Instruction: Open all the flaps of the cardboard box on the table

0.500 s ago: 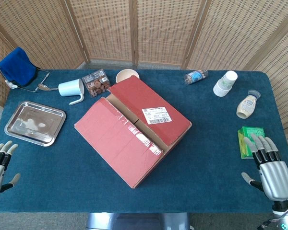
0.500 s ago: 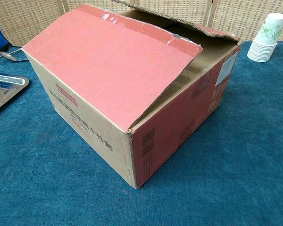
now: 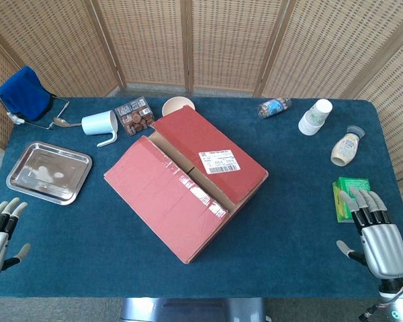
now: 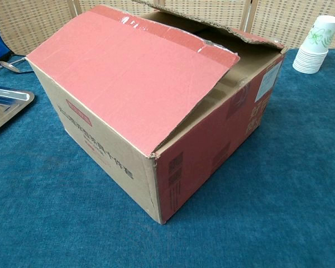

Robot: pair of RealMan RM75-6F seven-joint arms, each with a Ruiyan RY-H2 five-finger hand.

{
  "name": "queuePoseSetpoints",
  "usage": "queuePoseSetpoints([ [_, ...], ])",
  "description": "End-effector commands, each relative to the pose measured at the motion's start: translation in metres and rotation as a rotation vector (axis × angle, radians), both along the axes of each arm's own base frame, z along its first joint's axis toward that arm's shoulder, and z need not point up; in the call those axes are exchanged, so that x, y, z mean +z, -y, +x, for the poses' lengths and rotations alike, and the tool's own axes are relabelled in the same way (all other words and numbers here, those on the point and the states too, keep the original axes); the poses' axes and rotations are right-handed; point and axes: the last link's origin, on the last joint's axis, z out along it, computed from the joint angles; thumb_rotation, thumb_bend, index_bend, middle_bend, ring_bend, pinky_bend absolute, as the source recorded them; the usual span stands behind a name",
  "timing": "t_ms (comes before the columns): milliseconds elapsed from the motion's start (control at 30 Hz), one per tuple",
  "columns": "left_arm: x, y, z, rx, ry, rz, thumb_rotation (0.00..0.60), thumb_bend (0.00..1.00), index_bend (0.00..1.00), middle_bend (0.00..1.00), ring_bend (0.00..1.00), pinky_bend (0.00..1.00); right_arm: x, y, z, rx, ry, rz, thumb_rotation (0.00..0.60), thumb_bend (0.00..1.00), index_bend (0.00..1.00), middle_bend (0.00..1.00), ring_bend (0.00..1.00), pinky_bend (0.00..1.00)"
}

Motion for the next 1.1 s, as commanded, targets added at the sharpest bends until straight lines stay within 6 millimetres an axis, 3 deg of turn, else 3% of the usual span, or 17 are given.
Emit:
queuePoseSetpoints([
  [33, 0.0, 0.001, 0.002, -0.004, 0.002, -0.003, 0.6, 0.06, 0.0, 0.0, 0.0, 0.0, -0.003, 0.011, 0.004, -0.006, -0.003, 0.002, 0.6, 0.0, 0.0, 0.0, 0.0, 0.0],
  [467, -0.005, -0.002, -0.003, 0.013, -0.024, 0.0, 0.6, 0.06, 0.0, 0.0, 0.0, 0.0, -0.02, 0.051, 0.027, 0.076, 0.098, -0.001, 0.6, 0.0, 0.0, 0.0, 0.0, 0.0],
  [667, -0.009, -0.003, -0.007, 0.029, -0.027, -0.01, 0.6, 0.06, 0.0, 0.0, 0.0, 0.0, -0.042, 0.067, 0.05, 0.115, 0.163, 0.051, 0.6, 0.0, 0.0, 0.0, 0.0, 0.0],
  [833, -0.008, -0.003, -0.007, 0.03, -0.022, -0.006, 0.6, 0.06, 0.0, 0.0, 0.0, 0.0, -0.05, 0.082, 0.067, 0.149, 0.168, 0.036, 0.6, 0.0, 0.0, 0.0, 0.0, 0.0],
  [1100, -0.006, -0.004, -0.009, 0.044, -0.015, 0.0, 0.6, 0.06, 0.0, 0.0, 0.0, 0.0, -0.061, 0.089, 0.103, 0.203, 0.202, 0.07, 0.6, 0.0, 0.0, 0.0, 0.0, 0.0],
])
